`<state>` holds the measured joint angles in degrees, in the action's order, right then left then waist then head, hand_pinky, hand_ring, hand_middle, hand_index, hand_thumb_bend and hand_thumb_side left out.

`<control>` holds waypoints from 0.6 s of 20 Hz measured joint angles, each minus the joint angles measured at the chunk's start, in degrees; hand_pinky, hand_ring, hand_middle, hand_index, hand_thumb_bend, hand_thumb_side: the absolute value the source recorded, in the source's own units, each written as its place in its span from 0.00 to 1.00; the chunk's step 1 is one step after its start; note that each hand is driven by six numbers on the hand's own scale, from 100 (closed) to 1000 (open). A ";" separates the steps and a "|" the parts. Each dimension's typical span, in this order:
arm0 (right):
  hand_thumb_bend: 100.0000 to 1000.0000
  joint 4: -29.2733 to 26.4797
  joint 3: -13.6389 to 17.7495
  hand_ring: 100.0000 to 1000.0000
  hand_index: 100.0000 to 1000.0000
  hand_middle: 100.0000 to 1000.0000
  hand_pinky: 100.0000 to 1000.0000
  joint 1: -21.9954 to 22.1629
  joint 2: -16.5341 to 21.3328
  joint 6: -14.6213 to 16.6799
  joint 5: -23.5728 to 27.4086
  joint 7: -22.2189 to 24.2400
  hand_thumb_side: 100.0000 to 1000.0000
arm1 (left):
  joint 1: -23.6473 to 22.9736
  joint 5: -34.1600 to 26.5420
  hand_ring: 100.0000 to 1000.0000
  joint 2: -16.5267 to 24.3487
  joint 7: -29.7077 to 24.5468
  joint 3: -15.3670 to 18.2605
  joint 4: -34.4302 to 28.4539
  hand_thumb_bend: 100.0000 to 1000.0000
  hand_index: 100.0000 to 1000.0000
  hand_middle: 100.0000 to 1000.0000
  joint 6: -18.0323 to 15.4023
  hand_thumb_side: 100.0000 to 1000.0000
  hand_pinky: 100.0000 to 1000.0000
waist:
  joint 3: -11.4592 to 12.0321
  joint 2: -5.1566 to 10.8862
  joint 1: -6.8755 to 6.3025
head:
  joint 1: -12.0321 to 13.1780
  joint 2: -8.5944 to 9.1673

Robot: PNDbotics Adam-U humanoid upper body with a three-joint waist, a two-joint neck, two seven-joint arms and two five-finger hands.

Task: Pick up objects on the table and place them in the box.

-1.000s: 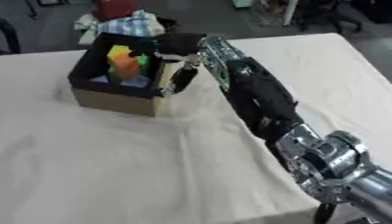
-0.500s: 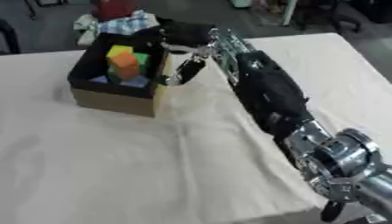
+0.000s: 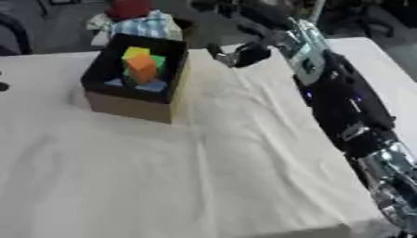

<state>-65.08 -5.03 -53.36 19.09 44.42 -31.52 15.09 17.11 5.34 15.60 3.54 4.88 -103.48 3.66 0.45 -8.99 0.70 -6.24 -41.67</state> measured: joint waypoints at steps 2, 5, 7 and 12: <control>0.00 -5.28 0.56 0.77 1.00 0.90 0.83 3.22 1.12 -3.32 6.90 2.04 0.22 | -0.05 0.16 0.54 0.00 0.28 0.07 0.00 0.00 0.87 0.54 0.01 0.77 0.83 | -0.51 -0.18 0.00 | 1.11 0.00; 0.00 -12.89 2.56 0.74 1.00 0.87 0.81 8.31 2.00 -8.66 15.86 4.12 0.27 | -0.29 0.27 0.54 0.00 0.77 0.40 0.00 0.00 0.87 0.54 -0.02 0.77 0.83 | -1.12 -0.32 0.00 | 2.37 0.00; 0.00 -17.48 4.11 0.71 1.00 0.84 0.79 11.85 2.03 -12.00 20.78 4.67 0.33 | -0.46 0.27 0.54 0.00 1.11 0.54 0.00 0.00 0.87 0.54 -0.07 0.77 0.83 | -1.53 -0.61 0.00 | 3.25 0.00; 0.00 -26.39 7.22 0.66 1.00 0.79 0.77 20.21 1.92 -18.25 29.93 3.91 0.43 | -0.73 0.26 0.54 0.00 1.78 0.82 0.00 0.00 0.86 0.54 -0.34 0.77 0.83 | -2.75 -1.04 0.00 | 5.90 0.00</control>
<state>-91.48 2.19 -33.14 21.01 26.17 -1.59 19.00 16.38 5.60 15.60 5.32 5.71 -103.48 3.32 -2.30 -10.03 0.70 -0.34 -41.67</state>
